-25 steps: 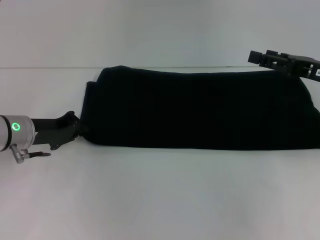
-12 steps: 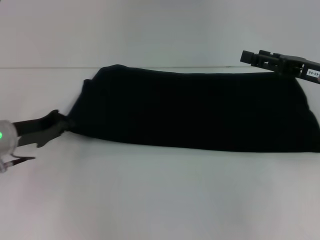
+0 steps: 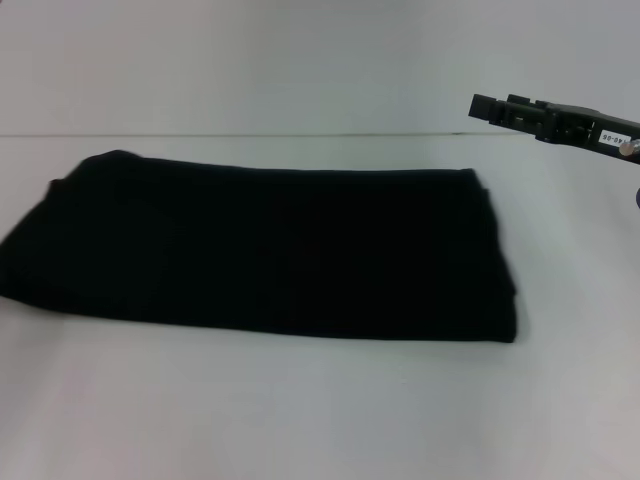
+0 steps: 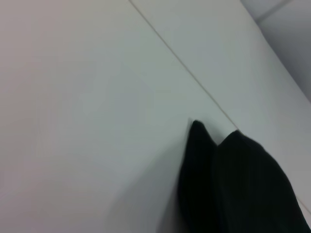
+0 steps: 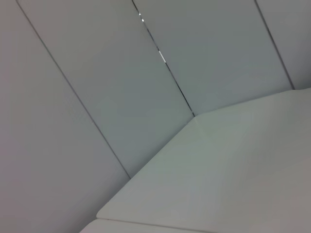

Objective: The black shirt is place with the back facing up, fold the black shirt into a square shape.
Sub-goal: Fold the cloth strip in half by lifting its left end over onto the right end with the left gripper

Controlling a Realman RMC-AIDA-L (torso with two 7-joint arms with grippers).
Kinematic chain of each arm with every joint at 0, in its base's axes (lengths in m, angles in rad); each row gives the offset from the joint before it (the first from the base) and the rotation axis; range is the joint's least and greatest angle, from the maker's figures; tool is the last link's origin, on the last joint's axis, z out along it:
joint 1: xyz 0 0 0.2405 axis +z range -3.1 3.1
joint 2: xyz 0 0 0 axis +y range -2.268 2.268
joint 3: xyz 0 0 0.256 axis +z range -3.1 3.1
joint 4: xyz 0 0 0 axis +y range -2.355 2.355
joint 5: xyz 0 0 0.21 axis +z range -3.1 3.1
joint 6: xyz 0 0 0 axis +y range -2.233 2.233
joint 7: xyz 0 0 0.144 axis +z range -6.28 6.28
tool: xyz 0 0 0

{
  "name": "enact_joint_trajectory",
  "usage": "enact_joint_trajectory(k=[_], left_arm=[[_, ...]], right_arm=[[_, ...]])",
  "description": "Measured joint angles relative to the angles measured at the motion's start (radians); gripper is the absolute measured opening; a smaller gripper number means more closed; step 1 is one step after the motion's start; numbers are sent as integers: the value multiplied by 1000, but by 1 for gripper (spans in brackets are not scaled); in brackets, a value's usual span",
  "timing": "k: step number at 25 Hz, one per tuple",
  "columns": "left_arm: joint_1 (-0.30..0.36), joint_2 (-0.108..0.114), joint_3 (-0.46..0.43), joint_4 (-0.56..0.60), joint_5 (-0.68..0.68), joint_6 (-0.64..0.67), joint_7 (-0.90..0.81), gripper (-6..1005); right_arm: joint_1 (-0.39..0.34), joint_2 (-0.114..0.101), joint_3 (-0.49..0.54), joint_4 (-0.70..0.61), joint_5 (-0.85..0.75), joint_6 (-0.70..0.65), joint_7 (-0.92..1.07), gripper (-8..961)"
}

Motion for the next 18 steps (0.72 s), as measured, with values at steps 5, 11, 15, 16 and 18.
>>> enact_joint_trajectory(k=[5,11,15,16,18], left_arm=[[5,20,-40,56,-10,119,16,70],[-89,43,1,33,-123,323,66,82],[-230,27,143,-93,-210,345,98,90],[-278,13,187,-138,-223,333,115,92],[-351,-17,245,-197,-230,304,139,95]], right_arm=[[8,1,-14,0,0,15,0,913],[6,8,-41,1,0,18,-2,913],[-9,13,-43,1,5,8,-10,913],[-14,13,-42,0,6,4,-10,913],[-28,11,-42,-7,6,-8,-11,913]])
